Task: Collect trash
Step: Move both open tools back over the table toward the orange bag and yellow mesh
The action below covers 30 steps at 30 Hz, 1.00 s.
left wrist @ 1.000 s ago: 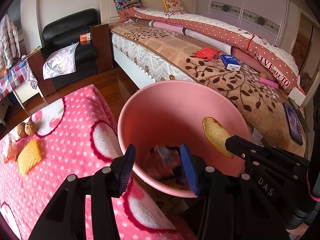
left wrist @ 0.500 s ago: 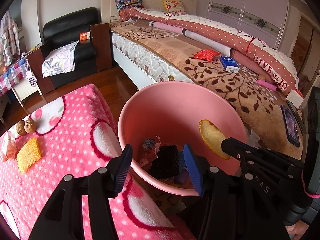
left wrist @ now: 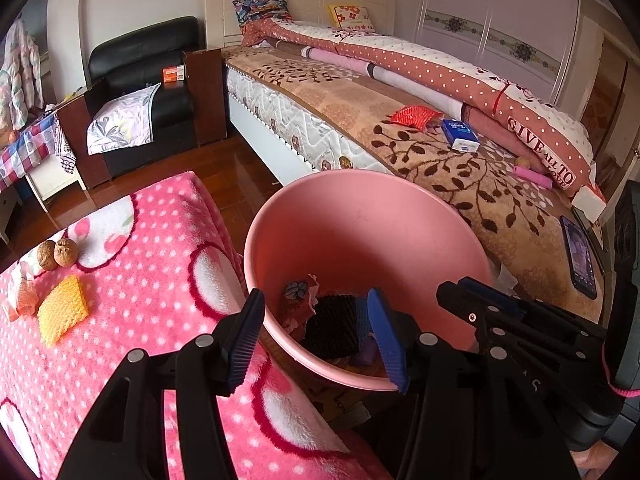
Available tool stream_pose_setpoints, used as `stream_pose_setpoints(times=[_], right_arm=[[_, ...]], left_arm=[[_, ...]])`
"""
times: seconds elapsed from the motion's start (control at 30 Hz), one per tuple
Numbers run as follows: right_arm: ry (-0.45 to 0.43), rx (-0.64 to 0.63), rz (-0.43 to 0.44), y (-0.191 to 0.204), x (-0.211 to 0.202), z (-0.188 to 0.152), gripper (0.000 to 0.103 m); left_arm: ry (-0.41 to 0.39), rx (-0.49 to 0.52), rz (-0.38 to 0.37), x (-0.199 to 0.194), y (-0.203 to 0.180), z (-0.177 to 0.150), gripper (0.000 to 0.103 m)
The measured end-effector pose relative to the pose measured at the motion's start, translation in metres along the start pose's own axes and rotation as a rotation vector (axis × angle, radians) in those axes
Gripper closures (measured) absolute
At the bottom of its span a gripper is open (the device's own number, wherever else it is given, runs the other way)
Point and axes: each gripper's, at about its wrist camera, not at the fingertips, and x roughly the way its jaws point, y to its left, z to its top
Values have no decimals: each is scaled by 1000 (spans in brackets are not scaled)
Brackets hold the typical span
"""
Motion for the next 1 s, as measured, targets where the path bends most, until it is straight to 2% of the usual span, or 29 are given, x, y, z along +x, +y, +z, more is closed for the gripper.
stream_pose_setpoints(times=[0.5, 1.0], right_arm=[[-2, -39, 11, 21, -5, -1, 83], [11, -118, 45, 68, -7, -7, 83]], left_arm=[[-27, -30, -1, -18, 20, -3, 50], [-54, -96, 49, -37, 75, -18, 50]])
